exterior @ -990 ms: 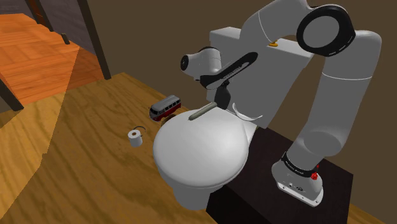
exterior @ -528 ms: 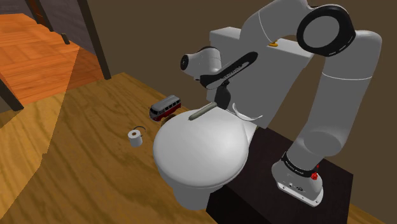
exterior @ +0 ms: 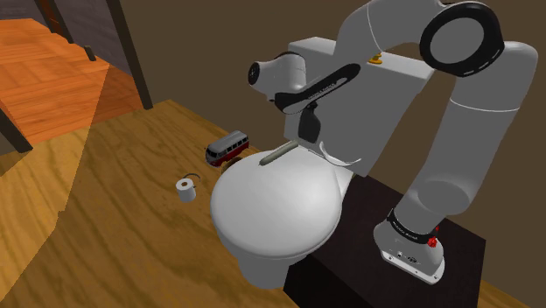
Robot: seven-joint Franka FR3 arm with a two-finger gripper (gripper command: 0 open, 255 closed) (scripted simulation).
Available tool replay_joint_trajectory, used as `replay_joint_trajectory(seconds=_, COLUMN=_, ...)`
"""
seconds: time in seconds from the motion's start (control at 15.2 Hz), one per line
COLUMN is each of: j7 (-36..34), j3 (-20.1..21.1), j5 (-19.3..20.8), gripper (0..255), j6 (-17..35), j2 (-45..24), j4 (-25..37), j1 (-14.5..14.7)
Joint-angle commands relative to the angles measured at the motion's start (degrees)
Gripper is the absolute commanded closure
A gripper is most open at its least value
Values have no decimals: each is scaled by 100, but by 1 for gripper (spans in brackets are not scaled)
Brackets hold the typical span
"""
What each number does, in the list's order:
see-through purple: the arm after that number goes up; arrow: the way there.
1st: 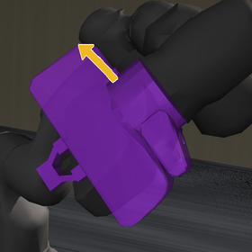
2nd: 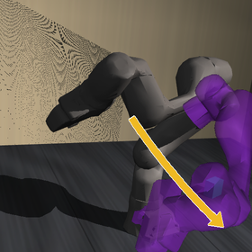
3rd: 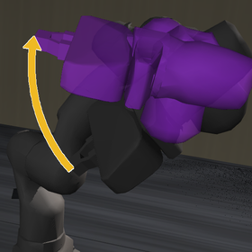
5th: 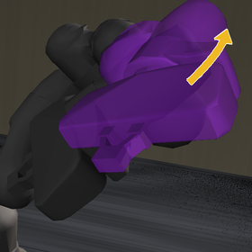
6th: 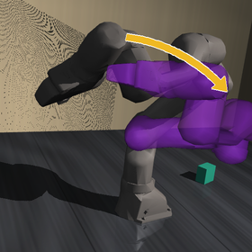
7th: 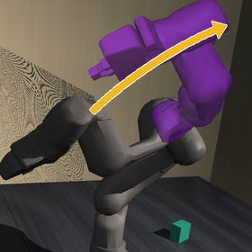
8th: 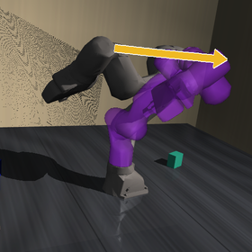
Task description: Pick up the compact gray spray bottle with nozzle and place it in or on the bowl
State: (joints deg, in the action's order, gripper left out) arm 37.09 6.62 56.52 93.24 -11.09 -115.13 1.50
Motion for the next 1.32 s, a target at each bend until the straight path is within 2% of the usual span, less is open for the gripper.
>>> replay_joint_trajectory(seconds=0.0, j7=101, j3=-3, j5=-9, gripper=255, j6=-69, j2=82, j4=45, j1=-4)
replay_joint_trajectory(seconds=1.06, j7=894, j3=33, j5=-87, gripper=255, j6=-651, j2=573, j4=540, j1=28)
replay_joint_trajectory(seconds=1.25, j7=985, j3=-6, j5=-114, gripper=255, j6=-559, j2=1264, j4=-124, j1=-37)
